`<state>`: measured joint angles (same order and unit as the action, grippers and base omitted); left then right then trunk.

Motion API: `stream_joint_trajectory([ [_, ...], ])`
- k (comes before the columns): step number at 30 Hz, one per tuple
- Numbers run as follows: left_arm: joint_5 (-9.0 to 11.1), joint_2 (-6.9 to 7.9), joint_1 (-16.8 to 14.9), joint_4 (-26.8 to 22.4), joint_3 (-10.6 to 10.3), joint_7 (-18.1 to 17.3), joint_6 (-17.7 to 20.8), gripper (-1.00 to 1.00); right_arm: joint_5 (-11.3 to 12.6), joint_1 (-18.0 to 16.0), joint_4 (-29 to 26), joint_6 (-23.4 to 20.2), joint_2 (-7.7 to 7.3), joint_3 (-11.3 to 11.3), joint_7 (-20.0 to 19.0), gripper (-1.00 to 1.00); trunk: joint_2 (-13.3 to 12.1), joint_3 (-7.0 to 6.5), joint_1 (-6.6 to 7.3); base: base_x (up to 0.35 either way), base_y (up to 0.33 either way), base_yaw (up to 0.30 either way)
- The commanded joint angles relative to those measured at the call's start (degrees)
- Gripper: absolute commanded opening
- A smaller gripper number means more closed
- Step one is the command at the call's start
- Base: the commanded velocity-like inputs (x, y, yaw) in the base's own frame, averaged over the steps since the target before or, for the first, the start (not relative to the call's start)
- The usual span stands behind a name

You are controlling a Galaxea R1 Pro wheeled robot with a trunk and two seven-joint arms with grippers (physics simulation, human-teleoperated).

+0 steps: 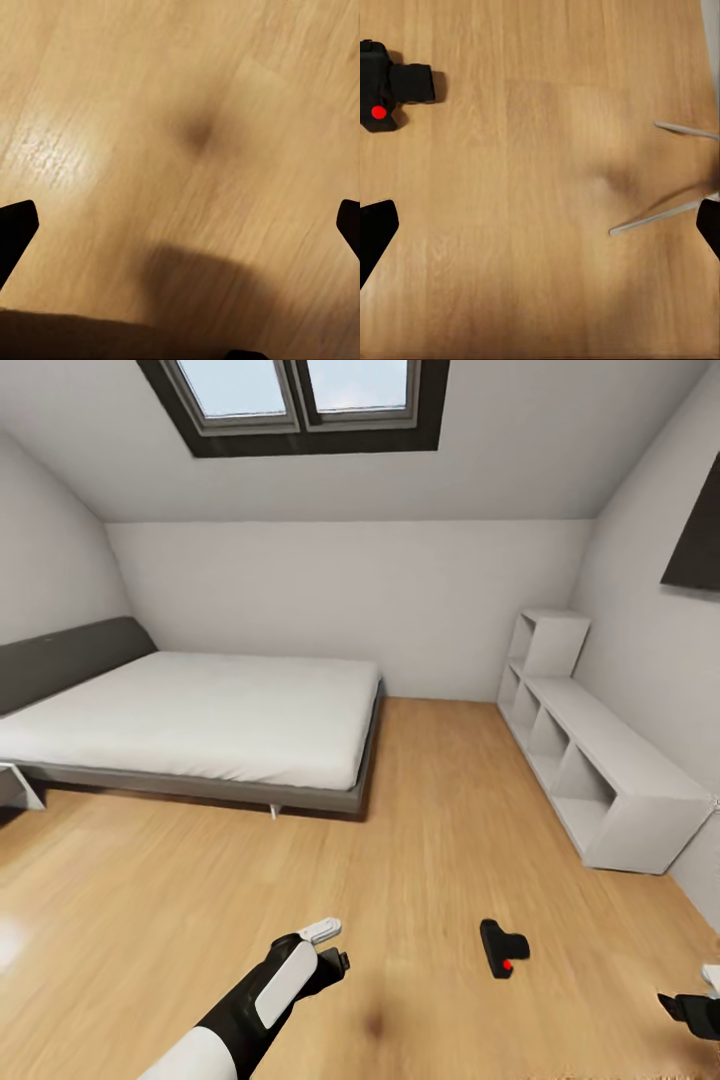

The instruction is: Attach the digital camera to the camera tripod in the bedroom.

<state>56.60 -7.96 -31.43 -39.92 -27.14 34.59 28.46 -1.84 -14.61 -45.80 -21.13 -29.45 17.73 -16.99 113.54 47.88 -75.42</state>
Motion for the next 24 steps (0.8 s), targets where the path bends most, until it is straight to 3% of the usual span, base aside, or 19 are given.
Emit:
stream_joint_trajectory([
  [1,0.49,0.03,-0.03,-0.04,-0.21,0.47,0.0,1.0,-0.53,-0.03,-0.12,-0.41,0.02,0.21,-0.44,1.0,0.02,0.08,0.0,0.118,0.316,-0.257],
  [13,0.57,-0.11,0.03,0.22,-0.4,-0.59,-2.43,1.0,-2.81,0.72,-0.54,-1.63,-0.42,0.39,-2.64,1.0,0.02,0.34,0.0,0.12,0.317,-0.257],
  [18,0.22,-0.48,0.07,0.21,-1.01,-3.79,-3.77,1.0,-2.53,2.57,-0.79,-6.92,0.19,0.65,-3.16,1.0,0.02,0.44,0.0,0.121,0.317,-0.257],
  [20,0.14,-0.53,0.18,0.2,-2.15,-4.45,-4.02,1.0,-2.38,3.66,-0.84,-8.56,1.27,0.74,-3.21,1.0,0.02,0.46,0.0,0.121,0.317,-0.259],
  [22,0.16,-0.32,0.51,0.23,-5.16,-5.17,-4.38,1.0,-2.38,5.13,-0.93,-9.54,4.81,0.99,-3.11,1.0,0.02,0.47,0.0,0.121,0.317,-0.261],
  [24,0.2,-0.25,0.64,0.25,-6.11,-5.35,-4.53,1.0,-2.46,5.61,-0.77,-8.51,6.22,1.03,-3.04,1.0,0.02,0.47,0.0,0.122,0.317,-0.261],
])
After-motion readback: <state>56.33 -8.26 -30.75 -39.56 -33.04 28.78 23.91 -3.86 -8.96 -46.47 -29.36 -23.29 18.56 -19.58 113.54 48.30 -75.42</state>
